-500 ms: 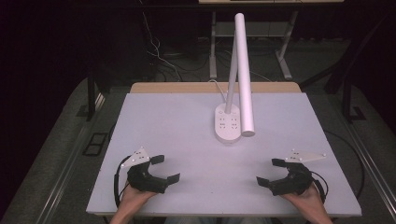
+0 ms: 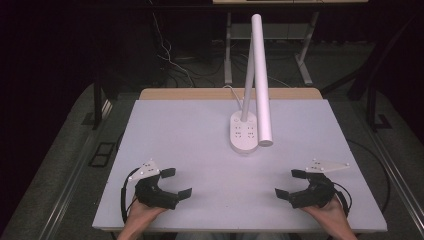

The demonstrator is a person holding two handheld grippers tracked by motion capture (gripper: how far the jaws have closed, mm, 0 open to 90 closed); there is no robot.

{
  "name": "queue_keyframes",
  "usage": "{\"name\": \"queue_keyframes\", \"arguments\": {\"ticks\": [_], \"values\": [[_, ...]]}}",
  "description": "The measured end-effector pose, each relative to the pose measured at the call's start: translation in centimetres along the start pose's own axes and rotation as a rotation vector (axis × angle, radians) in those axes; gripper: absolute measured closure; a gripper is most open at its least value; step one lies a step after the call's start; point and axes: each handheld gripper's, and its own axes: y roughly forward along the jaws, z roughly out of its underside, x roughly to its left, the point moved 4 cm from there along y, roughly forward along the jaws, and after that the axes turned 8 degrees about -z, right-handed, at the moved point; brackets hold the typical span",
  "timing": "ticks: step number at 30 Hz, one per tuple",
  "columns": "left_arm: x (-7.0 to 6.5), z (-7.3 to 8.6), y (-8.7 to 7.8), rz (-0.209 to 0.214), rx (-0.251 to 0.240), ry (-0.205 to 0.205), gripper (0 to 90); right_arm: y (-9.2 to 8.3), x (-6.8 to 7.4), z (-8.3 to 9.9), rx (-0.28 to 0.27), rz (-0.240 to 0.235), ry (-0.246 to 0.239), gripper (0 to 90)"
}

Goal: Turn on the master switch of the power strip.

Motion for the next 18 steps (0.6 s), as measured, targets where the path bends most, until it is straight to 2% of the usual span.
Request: {"name": "queue_keyframes", "arguments": {"ticks": [6,18], "values": [[-0.06,-0.05,-0.13,0.003,0.013,-0.004,0.0,-0.08,-0.07,-0.06,-0.005,-0.001,0.006,0.3],[-0.65,-0.5,0.1,0.025,0.039,0.023,0.0,-0.09,0.18,-0.02,0.0,-0.01,0.01,0.3]]}}
